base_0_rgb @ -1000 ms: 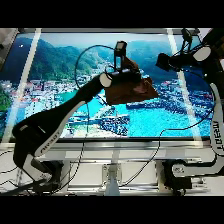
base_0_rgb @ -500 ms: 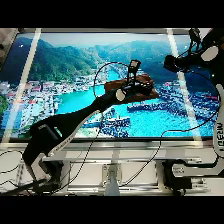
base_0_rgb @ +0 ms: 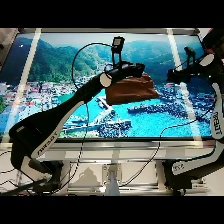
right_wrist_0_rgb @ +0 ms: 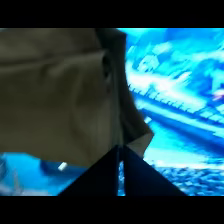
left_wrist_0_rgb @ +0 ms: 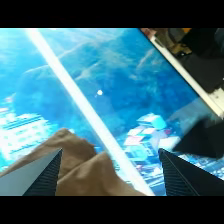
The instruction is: Fold the clothes and pants, and hang the long-sleeved shirts on hangers.
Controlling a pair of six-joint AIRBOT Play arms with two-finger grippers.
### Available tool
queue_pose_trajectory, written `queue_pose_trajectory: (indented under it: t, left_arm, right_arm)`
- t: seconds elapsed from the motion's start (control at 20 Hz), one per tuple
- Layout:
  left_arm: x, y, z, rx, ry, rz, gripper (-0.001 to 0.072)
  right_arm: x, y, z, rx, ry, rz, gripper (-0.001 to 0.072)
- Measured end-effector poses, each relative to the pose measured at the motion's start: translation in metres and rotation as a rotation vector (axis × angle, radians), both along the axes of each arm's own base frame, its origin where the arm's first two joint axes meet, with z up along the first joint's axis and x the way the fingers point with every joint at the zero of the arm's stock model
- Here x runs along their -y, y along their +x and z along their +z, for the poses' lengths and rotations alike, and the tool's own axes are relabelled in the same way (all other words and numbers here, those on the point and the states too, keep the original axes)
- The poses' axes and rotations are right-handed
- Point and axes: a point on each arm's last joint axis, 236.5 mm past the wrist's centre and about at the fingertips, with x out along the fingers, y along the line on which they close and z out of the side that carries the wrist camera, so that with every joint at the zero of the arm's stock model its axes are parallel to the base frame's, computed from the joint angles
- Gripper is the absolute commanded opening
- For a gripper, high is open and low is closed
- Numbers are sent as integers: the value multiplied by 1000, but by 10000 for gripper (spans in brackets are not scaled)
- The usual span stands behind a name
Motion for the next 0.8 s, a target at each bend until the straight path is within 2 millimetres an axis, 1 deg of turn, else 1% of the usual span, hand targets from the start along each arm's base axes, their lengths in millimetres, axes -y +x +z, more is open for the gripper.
queue_pose_trajectory:
  t: [0.05, 0.15, 0.25, 0.4, 0.45, 0.5, 0.55, 0.6, 0.7, 0.8]
  left_arm:
    - [-4, 1, -1, -13, 7, -7, 705]
    - [-11, -1, -8, -51, 28, -36, 705]
    - [-17, -2, -14, -80, 44, -56, 705]
    - [-23, -2, -20, -102, 66, -72, 705]
    - [-26, -1, -21, -102, 74, -73, 704]
    - [-28, -1, -24, -101, 88, -76, 704]
    - [-29, -1, -25, -100, 97, -78, 704]
    - [-30, -1, -26, -98, 107, -81, 704]
    - [-32, 0, -28, -93, 120, -81, 704]
    - [-33, 0, -30, -93, 130, -85, 704]
  right_arm:
    - [-7, -3, -4, -18, 81, 14, 558]
    - [-9, -1, -11, -24, 170, 14, 562]
    - [-9, 8, -13, 5, 213, -5, 563]
    - [-2, 26, -25, 36, 228, -70, 563]
    - [-1, 27, -32, 24, 237, -84, 569]
    - [-2, 27, -39, 8, 252, -95, 598]
    - [-3, 28, -45, -7, 262, -106, 604]
    - [-4, 27, -53, -25, 268, -114, 632]
    - [-12, 25, -64, -59, 283, -108, 632]
    - [-25, 23, -73, -83, 290, -89, 632]
